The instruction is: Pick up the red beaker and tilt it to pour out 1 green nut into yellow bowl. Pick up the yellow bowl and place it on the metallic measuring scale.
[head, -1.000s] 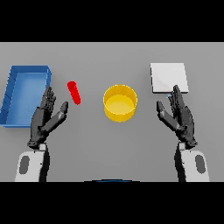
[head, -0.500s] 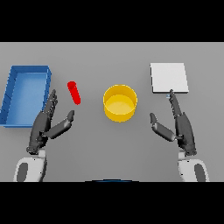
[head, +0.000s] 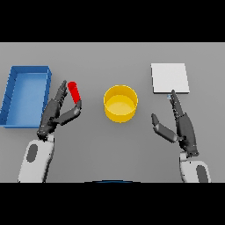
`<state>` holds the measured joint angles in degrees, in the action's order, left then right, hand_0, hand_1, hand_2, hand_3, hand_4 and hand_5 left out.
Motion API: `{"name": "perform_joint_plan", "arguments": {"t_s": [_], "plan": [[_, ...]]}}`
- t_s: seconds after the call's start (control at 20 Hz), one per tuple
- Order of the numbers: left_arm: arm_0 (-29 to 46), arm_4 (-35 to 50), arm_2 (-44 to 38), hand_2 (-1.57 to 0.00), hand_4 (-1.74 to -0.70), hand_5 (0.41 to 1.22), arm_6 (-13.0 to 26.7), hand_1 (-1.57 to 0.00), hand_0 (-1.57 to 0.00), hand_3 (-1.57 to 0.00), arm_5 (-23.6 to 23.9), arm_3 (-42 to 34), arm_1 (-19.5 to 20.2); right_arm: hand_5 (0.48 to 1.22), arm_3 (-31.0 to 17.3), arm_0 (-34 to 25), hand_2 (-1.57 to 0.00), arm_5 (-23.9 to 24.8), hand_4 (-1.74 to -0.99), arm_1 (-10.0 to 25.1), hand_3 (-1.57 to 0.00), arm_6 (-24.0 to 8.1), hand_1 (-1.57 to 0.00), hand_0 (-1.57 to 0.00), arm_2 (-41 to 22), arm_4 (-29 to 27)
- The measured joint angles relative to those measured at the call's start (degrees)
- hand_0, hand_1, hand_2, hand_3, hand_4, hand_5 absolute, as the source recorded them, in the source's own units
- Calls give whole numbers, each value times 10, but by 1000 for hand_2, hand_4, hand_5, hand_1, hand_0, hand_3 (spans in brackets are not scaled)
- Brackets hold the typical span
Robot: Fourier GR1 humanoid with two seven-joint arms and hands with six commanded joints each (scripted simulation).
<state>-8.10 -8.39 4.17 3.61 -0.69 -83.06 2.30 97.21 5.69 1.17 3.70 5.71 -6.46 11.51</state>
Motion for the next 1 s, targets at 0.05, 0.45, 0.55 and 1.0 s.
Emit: {"name": "perform_joint_plan", "arguments": {"t_s": [0.05,0.45,0.55,1.0], "plan": [[-11,-7,-4,1,-1369,733,1,1,1,1,6,27,-1,685,1,-5,1,-2,-1329,3,1,-2,1,1,5,-6],[-101,1,-42,1,-1321,713,-34,1,1,1,12,158,-1,688,4,-4,1,-7,-1336,5,1,-14,1,1,13,-21],[-126,0,-44,1,-1315,706,-45,1,1,1,13,180,-5,687,-2,-8,1,-4,-1331,0,1,-6,1,1,7,-12],[-180,2,-61,-30,-1389,752,-87,1,1,-3,10,260,-6,683,10,1,1,-7,-1295,6,1,-3,1,1,12,-19]]}}
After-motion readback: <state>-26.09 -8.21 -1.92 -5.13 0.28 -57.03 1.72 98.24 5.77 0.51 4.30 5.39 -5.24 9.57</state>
